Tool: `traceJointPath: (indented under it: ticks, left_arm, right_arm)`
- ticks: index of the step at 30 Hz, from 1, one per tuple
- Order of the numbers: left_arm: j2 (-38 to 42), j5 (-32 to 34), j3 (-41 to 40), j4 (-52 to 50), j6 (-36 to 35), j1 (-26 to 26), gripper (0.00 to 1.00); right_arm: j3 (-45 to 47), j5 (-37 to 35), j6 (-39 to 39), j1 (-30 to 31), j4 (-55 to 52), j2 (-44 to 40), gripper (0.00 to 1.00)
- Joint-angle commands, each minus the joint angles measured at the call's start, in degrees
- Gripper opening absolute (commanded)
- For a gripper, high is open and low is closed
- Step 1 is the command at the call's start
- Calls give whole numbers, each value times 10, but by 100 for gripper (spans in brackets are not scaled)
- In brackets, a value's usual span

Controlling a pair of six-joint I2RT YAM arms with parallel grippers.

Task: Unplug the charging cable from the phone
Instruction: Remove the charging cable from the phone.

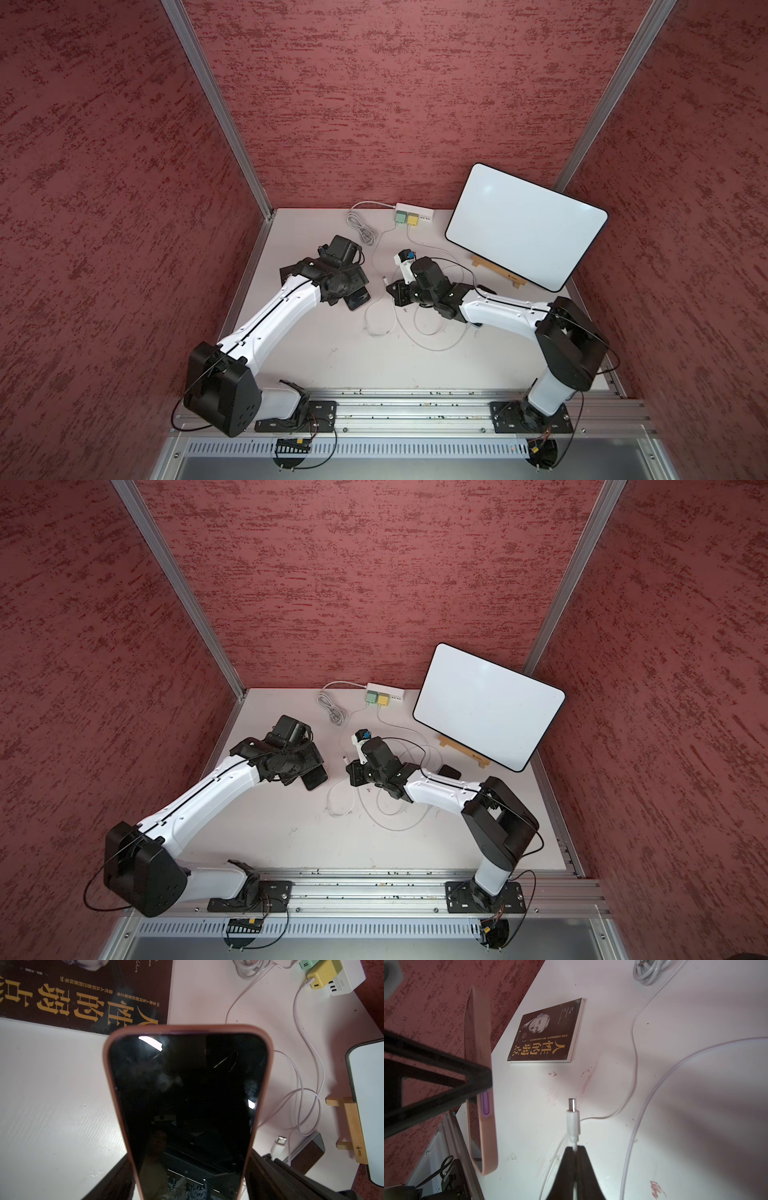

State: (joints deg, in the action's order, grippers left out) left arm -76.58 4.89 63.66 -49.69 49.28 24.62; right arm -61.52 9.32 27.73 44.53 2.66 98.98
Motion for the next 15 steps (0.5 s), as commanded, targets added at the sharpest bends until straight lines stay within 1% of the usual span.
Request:
traceJointPath:
  ticks: [1,10,15]
  left_arm:
    - [28,9,-19,17,10,-7,53]
    - [46,5,-96,32,27,-19,53]
    - [47,2,-123,42,37,-25,53]
  right_arm:
    - [-32,-26,1,-28,-34,37,0]
    - [-108,-27,5,-59,-69,119,0]
    - [-154,-27,3,-66,-93,156,0]
